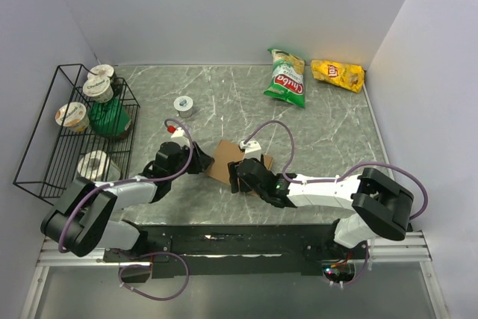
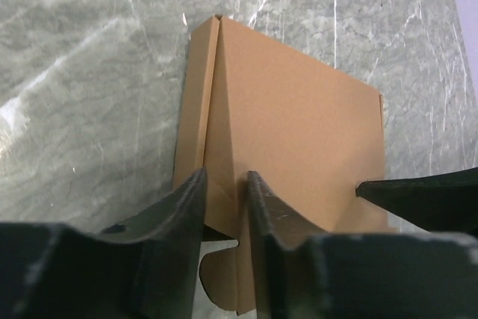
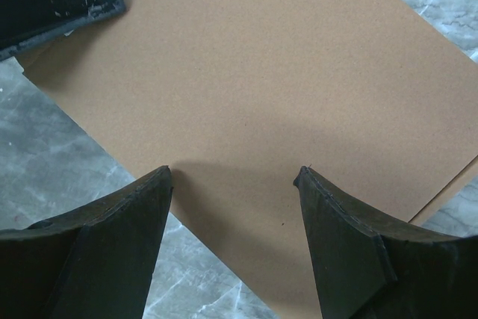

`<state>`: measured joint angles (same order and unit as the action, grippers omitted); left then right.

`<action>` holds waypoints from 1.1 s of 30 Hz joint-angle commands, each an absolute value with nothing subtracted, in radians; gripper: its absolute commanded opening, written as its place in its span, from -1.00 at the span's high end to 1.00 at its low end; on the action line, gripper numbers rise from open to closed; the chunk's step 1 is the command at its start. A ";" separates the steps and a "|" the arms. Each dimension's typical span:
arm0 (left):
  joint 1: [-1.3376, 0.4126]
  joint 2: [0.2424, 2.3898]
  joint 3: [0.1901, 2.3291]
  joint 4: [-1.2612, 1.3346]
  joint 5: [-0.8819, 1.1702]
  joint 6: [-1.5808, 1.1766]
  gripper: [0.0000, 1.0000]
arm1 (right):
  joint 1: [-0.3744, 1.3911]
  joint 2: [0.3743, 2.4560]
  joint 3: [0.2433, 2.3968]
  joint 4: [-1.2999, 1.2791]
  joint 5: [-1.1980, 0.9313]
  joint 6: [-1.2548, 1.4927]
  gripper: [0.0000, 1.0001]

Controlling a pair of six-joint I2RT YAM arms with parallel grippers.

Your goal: Fold the paper box

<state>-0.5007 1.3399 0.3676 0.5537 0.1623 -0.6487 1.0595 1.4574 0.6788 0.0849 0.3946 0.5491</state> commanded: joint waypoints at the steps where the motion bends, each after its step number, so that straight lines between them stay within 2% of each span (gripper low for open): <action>1: -0.506 1.341 0.348 0.505 0.183 -0.667 0.21 | 1.054 1.483 0.672 0.057 0.388 0.554 -0.51; 10: -0.508 1.351 0.367 0.473 0.202 -0.640 0.18 | 1.054 1.482 0.673 0.057 0.388 0.555 -0.51; 21: -0.520 1.367 0.380 0.430 0.229 -0.637 0.30 | 1.054 1.497 0.680 0.060 0.387 0.551 -0.51; 25: -0.546 1.384 0.393 0.399 0.219 -0.630 0.05 | 1.055 1.496 0.680 0.060 0.388 0.552 -0.51; 27: -0.552 1.384 0.390 0.394 0.198 -0.629 0.05 | 1.057 1.494 0.677 0.061 0.390 0.552 -0.51; 30: -0.555 1.376 0.385 0.388 0.186 -0.627 0.13 | 1.054 1.490 0.676 0.061 0.396 0.552 -0.51; 33: -0.558 1.355 0.371 0.406 0.183 -0.634 0.34 | 1.055 1.486 0.672 0.064 0.399 0.552 -0.51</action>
<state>-0.5350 1.3586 0.3893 0.4953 0.1600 -0.6392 1.0595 1.4643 0.6792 0.0887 0.3977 0.5488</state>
